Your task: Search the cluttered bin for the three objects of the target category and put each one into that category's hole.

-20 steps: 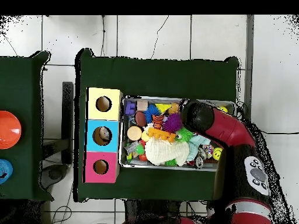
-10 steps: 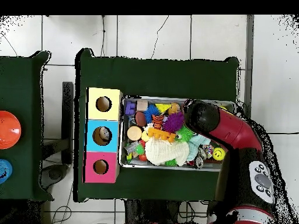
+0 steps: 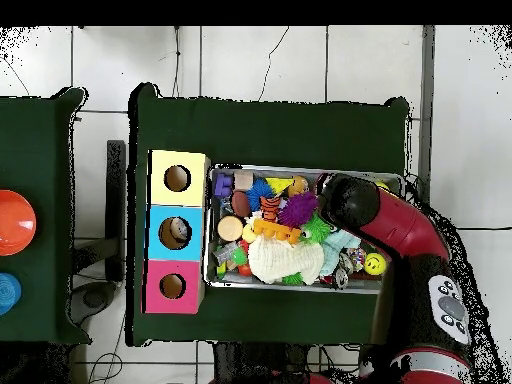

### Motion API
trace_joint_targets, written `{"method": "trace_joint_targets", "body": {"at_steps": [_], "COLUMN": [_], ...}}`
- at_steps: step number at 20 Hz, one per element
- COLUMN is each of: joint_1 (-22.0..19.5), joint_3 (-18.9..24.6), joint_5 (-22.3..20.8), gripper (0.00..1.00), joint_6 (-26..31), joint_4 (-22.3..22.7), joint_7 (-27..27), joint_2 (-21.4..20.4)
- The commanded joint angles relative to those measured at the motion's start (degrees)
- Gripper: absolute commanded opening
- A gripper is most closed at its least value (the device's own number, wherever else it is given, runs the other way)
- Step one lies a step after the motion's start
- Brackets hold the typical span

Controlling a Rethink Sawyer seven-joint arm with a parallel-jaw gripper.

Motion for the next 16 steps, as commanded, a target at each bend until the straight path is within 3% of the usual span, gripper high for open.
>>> {"method": "trace_joint_targets", "body": {"at_steps": [1,16], "joint_1": [-3.0,-4.5], "joint_3": [7.3,9.9], "joint_5": [2.5,2.2], "gripper": [1.00,1.00], "joint_6": [-2.8,-2.4], "joint_4": [1.2,-0.3], "joint_7": [9.5,8.6], "joint_2": [4.7,6.7]}}
